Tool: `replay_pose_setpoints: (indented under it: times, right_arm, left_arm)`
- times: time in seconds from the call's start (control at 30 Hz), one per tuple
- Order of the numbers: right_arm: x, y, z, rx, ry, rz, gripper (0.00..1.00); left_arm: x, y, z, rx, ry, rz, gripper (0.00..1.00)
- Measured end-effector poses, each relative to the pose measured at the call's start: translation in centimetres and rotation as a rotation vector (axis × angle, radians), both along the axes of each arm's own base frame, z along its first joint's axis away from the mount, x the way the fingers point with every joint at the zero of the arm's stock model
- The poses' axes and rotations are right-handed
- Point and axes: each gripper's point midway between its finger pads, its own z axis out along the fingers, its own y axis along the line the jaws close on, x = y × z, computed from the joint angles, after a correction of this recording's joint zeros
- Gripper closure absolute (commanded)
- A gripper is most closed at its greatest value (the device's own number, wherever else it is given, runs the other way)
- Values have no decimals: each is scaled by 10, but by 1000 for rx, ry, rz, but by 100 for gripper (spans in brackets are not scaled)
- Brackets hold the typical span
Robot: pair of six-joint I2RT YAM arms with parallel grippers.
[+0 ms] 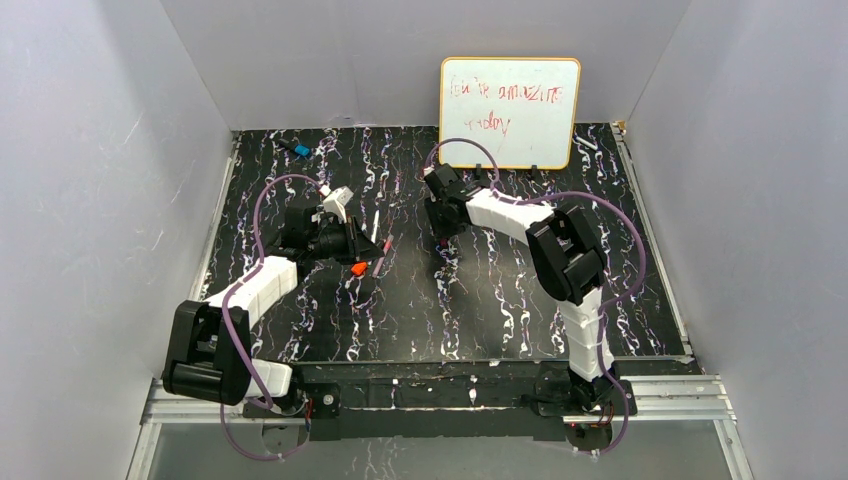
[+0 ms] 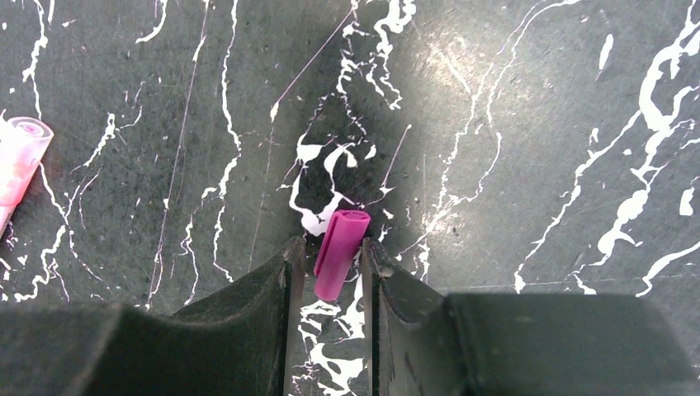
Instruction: Insert the pens into the pen caps
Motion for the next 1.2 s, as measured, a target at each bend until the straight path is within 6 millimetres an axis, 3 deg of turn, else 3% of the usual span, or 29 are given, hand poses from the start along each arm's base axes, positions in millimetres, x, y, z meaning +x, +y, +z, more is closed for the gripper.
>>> replay_pose_setpoints:
  times: [0.27, 0.5, 0.87, 0.93, 1.03, 1.17, 1.2]
  right_arm:
    - [10, -4, 0, 12, -16, -20, 68]
    - [16, -4, 0, 22, -22, -26, 97]
    - [8, -1, 8, 96, -17, -38, 99]
    - [0, -3, 27, 154, -48, -53, 99]
    - [-2, 1, 82, 291, -159, -69, 99]
    - [-2, 9, 186, 562, -386, -82, 99]
    - [-3, 9, 205, 611, -421, -83, 99]
  left_arm:
    - [-1, -1, 1, -6, 6, 0, 100]
    - [-1, -1, 1, -9, 6, -5, 100]
    - [-4, -10, 6, -98, -26, -25, 100]
    - [-11, -15, 5, -156, -16, -28, 100]
    - [-22, -25, 8, -233, -1, -42, 100]
    - [-33, -49, 28, -322, -27, -93, 100]
    - [-36, -56, 34, -343, -40, -109, 100]
